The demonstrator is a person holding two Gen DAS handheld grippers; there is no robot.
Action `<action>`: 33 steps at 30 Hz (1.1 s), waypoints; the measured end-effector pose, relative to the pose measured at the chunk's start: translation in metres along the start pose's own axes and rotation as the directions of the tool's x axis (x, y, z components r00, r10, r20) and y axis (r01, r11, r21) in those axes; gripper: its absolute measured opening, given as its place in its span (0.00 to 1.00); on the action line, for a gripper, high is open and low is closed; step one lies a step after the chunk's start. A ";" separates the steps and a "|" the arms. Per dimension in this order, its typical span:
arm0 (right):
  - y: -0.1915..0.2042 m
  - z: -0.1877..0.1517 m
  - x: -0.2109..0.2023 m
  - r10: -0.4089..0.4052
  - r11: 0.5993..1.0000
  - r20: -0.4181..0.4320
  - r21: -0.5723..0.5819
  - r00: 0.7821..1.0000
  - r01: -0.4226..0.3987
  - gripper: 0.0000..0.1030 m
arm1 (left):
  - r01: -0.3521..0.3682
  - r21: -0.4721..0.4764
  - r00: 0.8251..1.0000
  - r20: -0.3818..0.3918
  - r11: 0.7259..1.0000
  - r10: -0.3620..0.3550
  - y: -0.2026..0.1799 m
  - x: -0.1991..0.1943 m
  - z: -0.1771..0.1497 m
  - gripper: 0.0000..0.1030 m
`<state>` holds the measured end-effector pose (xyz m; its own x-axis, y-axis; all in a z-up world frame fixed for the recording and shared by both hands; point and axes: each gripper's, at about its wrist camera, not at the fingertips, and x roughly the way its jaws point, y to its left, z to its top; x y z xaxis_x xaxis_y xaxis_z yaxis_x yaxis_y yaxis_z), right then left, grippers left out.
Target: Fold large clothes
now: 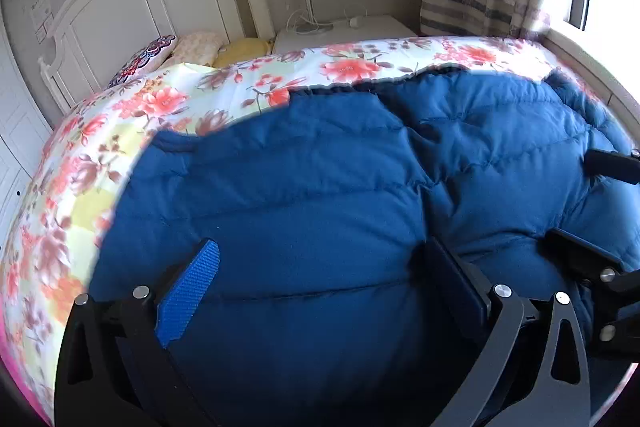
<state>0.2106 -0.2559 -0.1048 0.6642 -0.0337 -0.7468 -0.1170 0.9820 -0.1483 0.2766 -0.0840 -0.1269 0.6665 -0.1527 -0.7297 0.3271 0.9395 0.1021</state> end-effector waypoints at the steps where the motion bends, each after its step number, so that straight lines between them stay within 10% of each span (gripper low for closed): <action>1: -0.002 -0.003 0.001 0.010 1.000 0.013 0.019 1.000 -0.011 0.77 | 0.028 -0.032 1.000 0.001 0.999 -0.028 0.007 0.000 -0.002 0.96; 14: -0.100 -0.066 -0.033 -0.025 0.928 0.055 0.373 0.998 0.003 0.78 | -0.035 -0.266 0.999 0.026 0.963 0.043 0.121 -0.023 -0.050 0.96; 17: -0.081 -0.062 -0.047 -0.093 0.944 0.049 0.322 0.994 0.072 0.77 | -0.124 -0.224 0.991 0.016 0.967 0.131 0.100 -0.037 -0.048 0.95; 22: -0.007 -0.058 -0.074 0.017 0.996 0.128 0.090 0.992 -0.028 0.77 | 0.026 -0.088 0.994 0.105 0.996 -0.017 0.024 -0.075 -0.054 0.95; 25: 0.035 -0.064 -0.058 0.032 0.998 0.073 -0.061 0.997 -0.028 0.79 | -0.048 0.042 0.998 0.047 0.998 0.046 -0.021 -0.055 -0.062 0.96; 33: 0.013 -0.084 -0.060 0.022 0.998 0.075 -0.064 0.997 -0.017 0.83 | -0.006 -0.005 0.999 0.031 1.000 0.007 0.013 -0.055 -0.074 0.96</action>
<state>0.1079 -0.2570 -0.1164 0.7151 0.0020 -0.6990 -0.1754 0.9685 -0.1767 0.1944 -0.0411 -0.1353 0.6891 -0.1561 -0.7076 0.3197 0.9418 0.1036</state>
